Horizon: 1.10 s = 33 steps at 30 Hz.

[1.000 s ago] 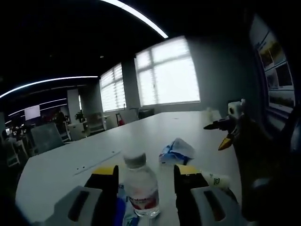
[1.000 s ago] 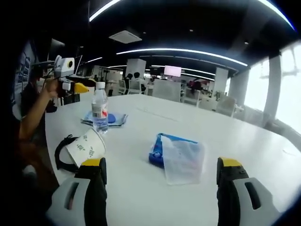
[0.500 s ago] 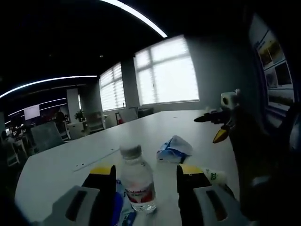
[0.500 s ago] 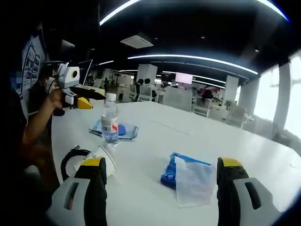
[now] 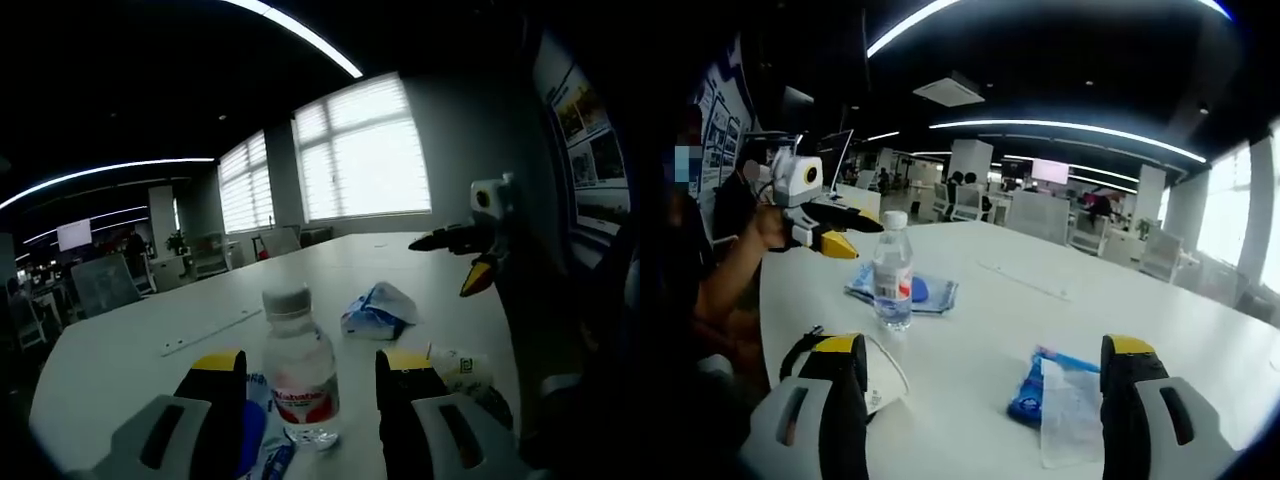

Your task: Arrange the tabletop items into an orderly group along one side of the table until the central work area is clear of visible clutter.

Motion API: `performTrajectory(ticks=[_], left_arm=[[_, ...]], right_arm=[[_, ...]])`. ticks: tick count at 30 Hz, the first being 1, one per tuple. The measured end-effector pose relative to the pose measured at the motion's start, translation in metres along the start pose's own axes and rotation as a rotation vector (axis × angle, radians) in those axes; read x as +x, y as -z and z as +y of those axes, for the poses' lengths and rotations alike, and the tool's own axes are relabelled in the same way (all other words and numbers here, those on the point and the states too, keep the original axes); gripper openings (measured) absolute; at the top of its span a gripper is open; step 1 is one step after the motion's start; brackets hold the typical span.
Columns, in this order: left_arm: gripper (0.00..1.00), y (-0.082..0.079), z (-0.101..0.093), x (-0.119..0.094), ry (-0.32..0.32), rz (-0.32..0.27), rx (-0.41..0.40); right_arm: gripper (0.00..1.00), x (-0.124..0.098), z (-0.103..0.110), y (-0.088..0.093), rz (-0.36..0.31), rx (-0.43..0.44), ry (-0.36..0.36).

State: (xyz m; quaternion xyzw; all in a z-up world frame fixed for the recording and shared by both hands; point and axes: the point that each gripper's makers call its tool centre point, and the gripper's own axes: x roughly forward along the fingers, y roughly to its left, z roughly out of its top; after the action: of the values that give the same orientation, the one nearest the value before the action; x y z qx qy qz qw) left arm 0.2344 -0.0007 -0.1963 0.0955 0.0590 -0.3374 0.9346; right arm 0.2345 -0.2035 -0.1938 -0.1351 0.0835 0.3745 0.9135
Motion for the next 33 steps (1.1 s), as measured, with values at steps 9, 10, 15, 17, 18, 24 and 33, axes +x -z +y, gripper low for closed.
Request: performTrajectory(ticks=[9,10,15,17,18,24,33], left_arm=[[0.51,0.007,-0.003,0.004,0.007,-0.002,-0.013],[0.51,0.007,-0.003,0.004,0.005,-0.007,-0.014],[0.51,0.007,-0.001,0.006,-0.015,-0.024,-0.011],[0.51,0.008,-0.001,0.007,-0.013,-0.020,-0.013],[0.51,0.009,0.000,0.008,-0.014,-0.021,-0.012],[0.51,0.014,-0.001,0.011,-0.020,-0.015,-0.009],[0.51,0.019,0.003,0.016,-0.039,-0.015,0.001]], right_arm=[[0.89,0.014,0.017,-0.008,-0.011,0.002,-0.057],[0.89,0.016,0.019,-0.008,-0.007,0.002,-0.062],[0.89,0.023,0.027,-0.009,0.001,-0.011,-0.082],[0.89,0.025,0.031,-0.010,-0.001,-0.011,-0.094],[0.88,0.026,0.032,-0.011,-0.002,-0.009,-0.095],[0.87,0.036,0.037,-0.019,-0.017,-0.006,-0.117],[0.84,0.056,0.055,-0.034,-0.035,-0.007,-0.178]])
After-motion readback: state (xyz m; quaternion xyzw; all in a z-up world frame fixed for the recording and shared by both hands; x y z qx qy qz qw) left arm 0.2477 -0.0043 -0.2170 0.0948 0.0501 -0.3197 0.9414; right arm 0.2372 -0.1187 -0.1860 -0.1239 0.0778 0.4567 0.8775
